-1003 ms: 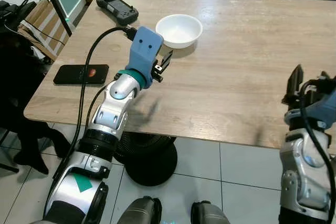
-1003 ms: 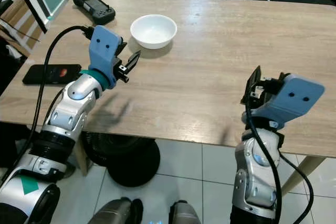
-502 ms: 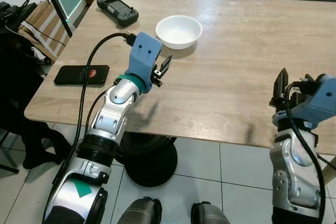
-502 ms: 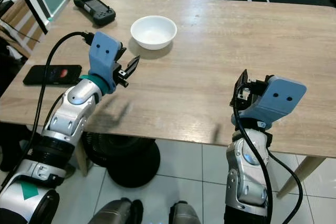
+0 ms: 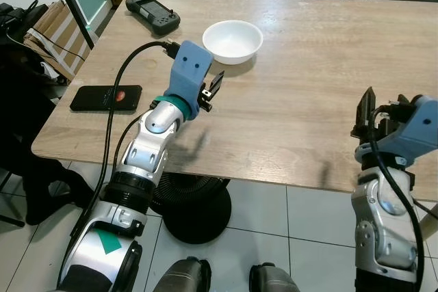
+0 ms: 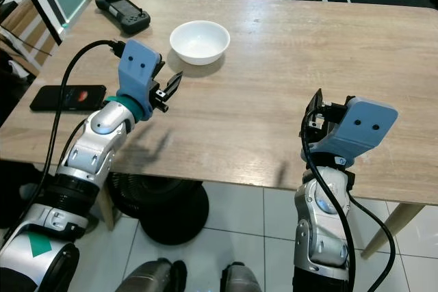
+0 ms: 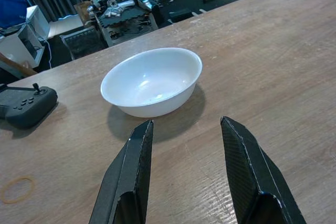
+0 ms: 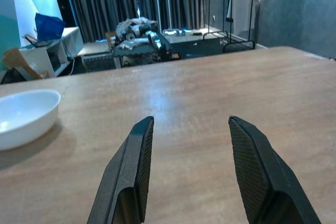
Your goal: Setting the table
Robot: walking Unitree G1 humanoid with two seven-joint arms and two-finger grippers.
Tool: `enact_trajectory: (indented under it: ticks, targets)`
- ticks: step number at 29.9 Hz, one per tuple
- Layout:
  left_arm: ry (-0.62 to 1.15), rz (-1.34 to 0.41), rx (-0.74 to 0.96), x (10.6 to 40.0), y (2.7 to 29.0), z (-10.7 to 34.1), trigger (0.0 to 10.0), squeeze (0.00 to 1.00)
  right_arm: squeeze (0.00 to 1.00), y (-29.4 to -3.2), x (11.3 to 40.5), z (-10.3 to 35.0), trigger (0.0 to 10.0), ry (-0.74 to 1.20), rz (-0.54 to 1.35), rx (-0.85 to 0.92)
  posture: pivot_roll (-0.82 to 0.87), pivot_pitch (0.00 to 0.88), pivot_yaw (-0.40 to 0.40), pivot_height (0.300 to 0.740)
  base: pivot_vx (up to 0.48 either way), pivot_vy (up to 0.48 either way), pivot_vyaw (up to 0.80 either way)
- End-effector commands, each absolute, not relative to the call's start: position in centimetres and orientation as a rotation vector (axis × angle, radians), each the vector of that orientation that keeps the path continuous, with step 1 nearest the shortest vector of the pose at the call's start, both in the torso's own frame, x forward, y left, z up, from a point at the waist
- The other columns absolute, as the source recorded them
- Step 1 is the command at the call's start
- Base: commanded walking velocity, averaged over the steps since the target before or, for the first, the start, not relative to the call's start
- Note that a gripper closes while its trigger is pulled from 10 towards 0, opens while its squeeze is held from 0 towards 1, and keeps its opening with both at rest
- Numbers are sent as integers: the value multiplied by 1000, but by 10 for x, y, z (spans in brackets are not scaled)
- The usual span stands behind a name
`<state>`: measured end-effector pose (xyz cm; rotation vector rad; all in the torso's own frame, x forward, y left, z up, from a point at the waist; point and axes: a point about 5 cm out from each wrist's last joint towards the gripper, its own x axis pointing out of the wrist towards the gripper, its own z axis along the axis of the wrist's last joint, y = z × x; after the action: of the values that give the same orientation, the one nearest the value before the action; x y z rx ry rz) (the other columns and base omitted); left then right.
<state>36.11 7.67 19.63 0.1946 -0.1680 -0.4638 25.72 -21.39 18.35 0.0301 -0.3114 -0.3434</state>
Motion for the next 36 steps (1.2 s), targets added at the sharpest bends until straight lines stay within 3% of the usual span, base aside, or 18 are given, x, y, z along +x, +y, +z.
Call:
enact_trajectory:
  ticks: [1, 17, 29, 36]
  targets:
    - [-158, -463, 209, 362, 77, 194, 10000, 0, 0, -214, 255, 183, 10000, -317, -353, 31, 35, 0, 132, 740, 0, 0, 0]
    - [-160, -447, 210, 363, 78, 195, 10000, 0, 0, -217, 257, 184, 10000, -310, -337, 20, 53, 2, 97, 740, 0, 0, 0]
    - [-199, -454, 219, 364, 88, 206, 10000, 0, 0, -228, 246, 186, 10000, -313, -376, -12, 42, 13, 125, 740, 0, 0, 0]
    - [-204, -434, 222, 370, 94, 209, 10000, 0, 0, -235, 256, 196, 10000, -346, -376, -29, 31, 0, 106, 740, 0, 0, 0]
